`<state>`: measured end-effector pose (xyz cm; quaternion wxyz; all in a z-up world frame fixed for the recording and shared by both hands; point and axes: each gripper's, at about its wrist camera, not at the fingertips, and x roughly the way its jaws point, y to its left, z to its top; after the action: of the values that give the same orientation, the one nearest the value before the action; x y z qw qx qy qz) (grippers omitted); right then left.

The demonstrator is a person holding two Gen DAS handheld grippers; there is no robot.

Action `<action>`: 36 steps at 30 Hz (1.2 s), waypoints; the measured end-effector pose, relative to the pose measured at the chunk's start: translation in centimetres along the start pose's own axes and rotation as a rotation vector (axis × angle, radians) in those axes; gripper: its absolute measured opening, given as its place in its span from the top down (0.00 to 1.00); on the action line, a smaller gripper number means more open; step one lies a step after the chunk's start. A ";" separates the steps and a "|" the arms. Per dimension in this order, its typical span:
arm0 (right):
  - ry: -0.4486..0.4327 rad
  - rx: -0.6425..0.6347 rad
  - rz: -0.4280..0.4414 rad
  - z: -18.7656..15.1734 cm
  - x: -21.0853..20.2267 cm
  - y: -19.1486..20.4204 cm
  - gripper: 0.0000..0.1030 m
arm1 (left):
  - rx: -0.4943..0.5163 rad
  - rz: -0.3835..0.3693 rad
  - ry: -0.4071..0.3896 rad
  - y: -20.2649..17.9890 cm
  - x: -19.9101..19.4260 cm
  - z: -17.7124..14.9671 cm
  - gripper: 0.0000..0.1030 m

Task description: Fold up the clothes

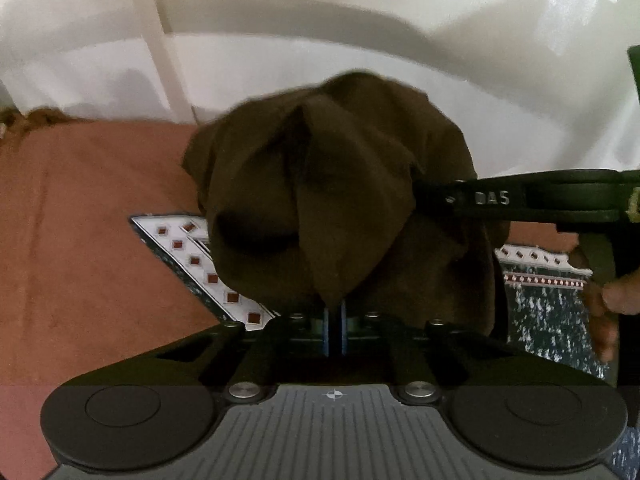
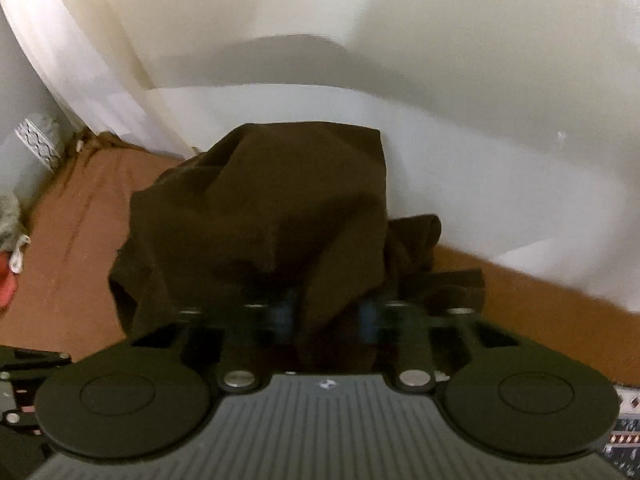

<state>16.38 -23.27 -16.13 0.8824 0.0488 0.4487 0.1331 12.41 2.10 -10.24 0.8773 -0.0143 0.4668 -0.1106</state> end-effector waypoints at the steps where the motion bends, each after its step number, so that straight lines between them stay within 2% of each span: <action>1: -0.009 0.018 0.018 0.0 -0.8 -0.1 0.91 | 0.002 0.003 -0.021 -0.3 -0.9 0.2 1.00; 2: -0.020 0.034 0.036 0.1 -1.8 -0.2 0.94 | 0.003 0.000 -0.043 -0.6 -2.1 0.3 1.00; 6: -0.117 0.054 0.075 0.3 -7.6 -0.1 0.94 | -0.020 -0.047 -0.109 -1.7 -7.5 0.8 1.00; 13: -0.310 0.065 0.166 0.1 -21.6 -0.4 0.94 | -0.009 -0.186 -0.251 -5.0 -18.6 0.2 1.00; 17: -0.411 0.044 0.181 -1.2 -29.7 -1.6 0.94 | 0.029 -0.281 -0.320 -9.1 -25.2 -0.5 1.00; 21: -0.486 0.025 0.165 -3.6 -37.9 -3.4 0.94 | 0.074 -0.412 -0.357 -14.7 -31.2 -2.5 1.00; 25: -0.524 0.015 0.146 -8.8 -45.6 -6.2 0.94 | 0.129 -0.524 -0.297 -20.7 -34.3 -6.7 1.00; 29: -0.494 0.049 0.121 -16.4 -50.5 -9.1 0.94 | 0.191 -0.587 -0.153 -26.4 -33.9 -12.9 1.00; 32: -0.385 0.096 0.066 -23.7 -51.1 -11.9 0.94 | 0.198 -0.554 0.022 -29.9 -30.3 -18.3 1.00; 36: -0.129 0.293 0.009 -34.7 -47.6 -16.7 0.94 | 0.161 -0.459 0.250 -31.8 -22.7 -24.9 1.00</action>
<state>-35.05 -53.69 -3.05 0.8922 0.1875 0.4053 0.0669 -26.08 -22.22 -1.73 0.7631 -0.0361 0.5459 -0.3441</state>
